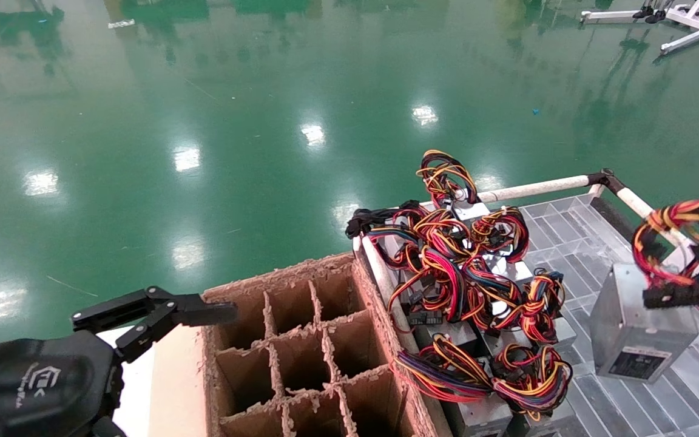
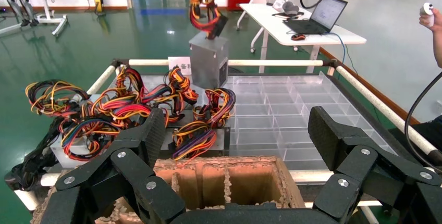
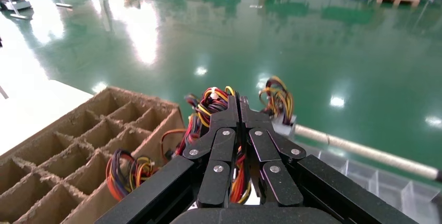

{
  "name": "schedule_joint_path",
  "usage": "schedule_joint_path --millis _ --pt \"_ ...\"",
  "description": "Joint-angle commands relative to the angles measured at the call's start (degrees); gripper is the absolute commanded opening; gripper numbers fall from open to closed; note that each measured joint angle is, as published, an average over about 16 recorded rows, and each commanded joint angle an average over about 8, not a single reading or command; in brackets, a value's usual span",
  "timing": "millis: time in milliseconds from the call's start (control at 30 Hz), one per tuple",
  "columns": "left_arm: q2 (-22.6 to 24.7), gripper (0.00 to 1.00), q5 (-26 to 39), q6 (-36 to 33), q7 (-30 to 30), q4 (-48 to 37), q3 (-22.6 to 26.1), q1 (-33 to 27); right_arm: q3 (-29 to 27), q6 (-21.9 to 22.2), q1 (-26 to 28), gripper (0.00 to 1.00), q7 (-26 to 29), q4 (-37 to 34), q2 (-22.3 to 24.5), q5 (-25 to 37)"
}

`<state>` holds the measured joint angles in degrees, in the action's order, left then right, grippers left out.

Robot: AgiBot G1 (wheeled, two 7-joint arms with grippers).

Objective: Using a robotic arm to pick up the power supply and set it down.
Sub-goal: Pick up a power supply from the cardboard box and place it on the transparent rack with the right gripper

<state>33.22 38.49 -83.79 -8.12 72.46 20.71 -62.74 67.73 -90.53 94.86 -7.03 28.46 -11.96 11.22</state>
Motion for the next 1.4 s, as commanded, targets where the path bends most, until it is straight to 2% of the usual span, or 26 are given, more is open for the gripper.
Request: schedule_joint_path --millis 33,500,933,1400 --pt "0.0 1.0 0.0 0.0 0.0 0.0 0.0 0.0 0.38 -0.05 -1.5 0.0 -0.56 -0.52 -0.2 -1.11" --pt "0.0 1.0 -0.01 0.0 0.0 0.0 0.01 0.0 2.47 -0.03 -10.09 0.0 -2.5 -3.61 -3.57 -6.11" --pt "-0.01 1.0 -0.01 0.01 0.01 0.0 0.02 0.0 2.67 -0.01 -15.82 0.0 -4.15 -6.21 -7.44 -10.22" --pt "-0.01 1.0 -0.02 0.01 0.01 0.0 0.02 -0.01 3.04 -0.14 -19.55 0.0 -4.87 -7.01 -7.19 -11.52"
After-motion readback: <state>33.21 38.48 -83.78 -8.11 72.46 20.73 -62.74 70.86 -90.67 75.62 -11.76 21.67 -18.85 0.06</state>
